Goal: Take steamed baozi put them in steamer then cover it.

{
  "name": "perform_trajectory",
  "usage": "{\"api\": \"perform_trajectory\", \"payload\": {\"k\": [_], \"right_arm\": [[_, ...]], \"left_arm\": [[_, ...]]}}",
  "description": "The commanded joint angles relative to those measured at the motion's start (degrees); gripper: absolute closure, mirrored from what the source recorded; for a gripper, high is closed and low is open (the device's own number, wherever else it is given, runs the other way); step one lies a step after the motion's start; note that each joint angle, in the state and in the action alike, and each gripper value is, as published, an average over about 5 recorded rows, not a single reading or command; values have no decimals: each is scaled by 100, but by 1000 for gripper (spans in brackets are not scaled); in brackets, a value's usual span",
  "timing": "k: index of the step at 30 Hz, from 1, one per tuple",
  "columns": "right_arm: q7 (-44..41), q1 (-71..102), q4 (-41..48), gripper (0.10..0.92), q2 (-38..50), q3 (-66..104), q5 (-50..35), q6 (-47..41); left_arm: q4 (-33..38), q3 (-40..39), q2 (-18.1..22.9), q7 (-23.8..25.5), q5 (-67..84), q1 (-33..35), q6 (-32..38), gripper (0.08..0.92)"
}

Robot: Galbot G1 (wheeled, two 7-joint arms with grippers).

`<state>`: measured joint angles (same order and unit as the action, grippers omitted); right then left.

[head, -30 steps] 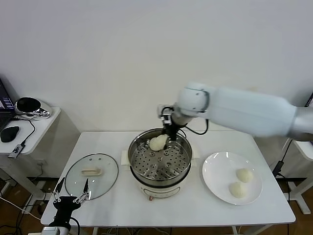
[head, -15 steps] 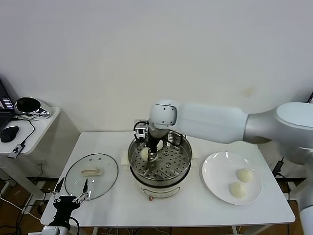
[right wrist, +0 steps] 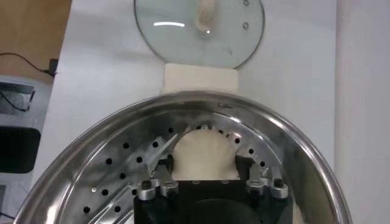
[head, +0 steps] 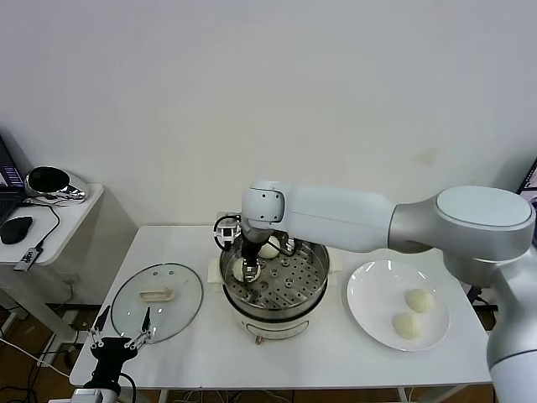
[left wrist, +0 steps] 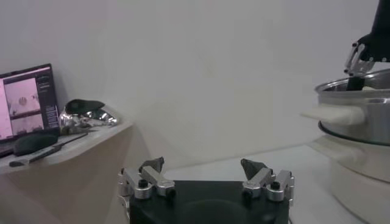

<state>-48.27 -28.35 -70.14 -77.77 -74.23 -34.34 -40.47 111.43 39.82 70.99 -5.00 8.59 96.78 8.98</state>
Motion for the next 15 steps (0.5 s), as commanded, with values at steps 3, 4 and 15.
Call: {"api": "perform_trajectory", "payload": {"k": [3, 4, 15], "right_arm": [[-1171, -958, -860, 204, 1090, -70, 492, 536], [-1308, -1078, -980, 203, 1309, -91, 598, 646], [-2196, -1615, -2631, 203, 4074, -298, 1822, 1570]], "left_arm": [[11, -4, 0, 2, -4, 8, -5, 177], [12, -9, 2, 3, -6, 9, -5, 177], [15, -44, -11, 7, -12, 3, -5, 177]]}}
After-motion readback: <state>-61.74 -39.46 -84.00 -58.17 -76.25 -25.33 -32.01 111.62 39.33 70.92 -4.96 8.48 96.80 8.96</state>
